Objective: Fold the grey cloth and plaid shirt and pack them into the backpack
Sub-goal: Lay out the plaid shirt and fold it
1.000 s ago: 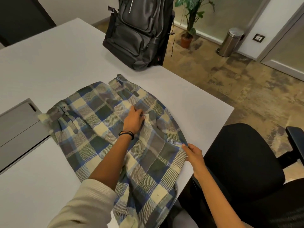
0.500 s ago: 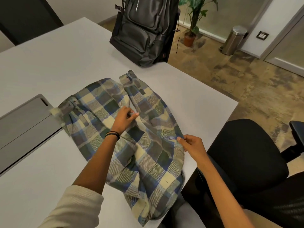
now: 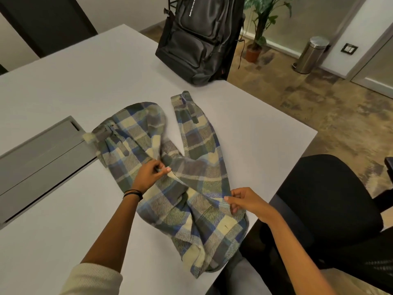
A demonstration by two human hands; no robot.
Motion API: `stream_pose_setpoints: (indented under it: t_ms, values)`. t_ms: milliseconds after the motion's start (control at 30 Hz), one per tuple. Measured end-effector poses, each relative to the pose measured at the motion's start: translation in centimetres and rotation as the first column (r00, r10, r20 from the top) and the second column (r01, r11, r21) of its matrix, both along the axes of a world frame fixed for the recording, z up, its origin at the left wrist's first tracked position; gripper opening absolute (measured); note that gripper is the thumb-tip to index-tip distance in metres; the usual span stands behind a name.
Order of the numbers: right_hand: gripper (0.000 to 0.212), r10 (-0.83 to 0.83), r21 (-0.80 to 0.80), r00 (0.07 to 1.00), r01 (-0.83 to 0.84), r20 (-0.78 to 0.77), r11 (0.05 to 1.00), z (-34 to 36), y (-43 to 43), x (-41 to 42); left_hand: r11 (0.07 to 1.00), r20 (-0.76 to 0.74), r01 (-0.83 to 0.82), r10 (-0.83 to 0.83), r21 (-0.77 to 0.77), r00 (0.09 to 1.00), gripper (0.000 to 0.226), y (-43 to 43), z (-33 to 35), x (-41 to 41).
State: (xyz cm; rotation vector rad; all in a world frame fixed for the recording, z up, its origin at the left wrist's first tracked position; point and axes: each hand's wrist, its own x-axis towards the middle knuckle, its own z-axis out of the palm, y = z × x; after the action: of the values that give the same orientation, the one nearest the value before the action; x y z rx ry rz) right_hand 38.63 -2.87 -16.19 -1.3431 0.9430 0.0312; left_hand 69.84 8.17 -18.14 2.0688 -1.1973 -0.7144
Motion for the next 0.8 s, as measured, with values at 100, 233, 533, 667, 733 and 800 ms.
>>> stream_pose_setpoints:
  t_ms: [100, 233, 533, 667, 733, 800]
  values:
    - [0.035, 0.06, 0.006, 0.997, -0.06, -0.054, 0.998, -0.8, 0.7, 0.3, 0.999, -0.041, -0.033, 0.034, 0.039, 0.999, 0.03, 1.3, -1.1, 0.2]
    - [0.024, 0.139, 0.032, 0.987, -0.137, -0.083, 0.99, -1.4, 1.6, 0.6, 0.997, -0.027, -0.058, 0.059, 0.059, 0.998, 0.035, 2.2, -1.6, 0.0]
    - [0.028, 0.269, 0.065, 0.946, -0.262, -0.181, 0.963, -2.5, 1.3, 0.6, 0.985, -0.025, -0.08, 0.085, 0.153, 0.996, 0.034, 3.1, -2.2, -0.8]
    - [0.031, 0.303, 0.052, 0.924, -0.3, -0.233, 0.953, -3.4, 1.3, 0.6, 0.973, -0.042, -0.071, 0.082, 0.219, 0.996, 0.028, 3.2, -2.7, -0.8]
    - [0.033, 0.272, 0.021, 0.928, -0.276, -0.254, 0.961, -3.8, 1.6, 0.5, 0.965, -0.05, -0.057, 0.072, 0.256, 0.996, 0.028, 3.3, -3.0, -0.6]
    - [0.035, 0.258, -0.007, 0.923, -0.271, -0.284, 0.963, -4.2, 2.0, 0.7, 0.96, -0.045, -0.041, 0.055, 0.277, 0.997, 0.028, 3.3, -2.9, -0.5]
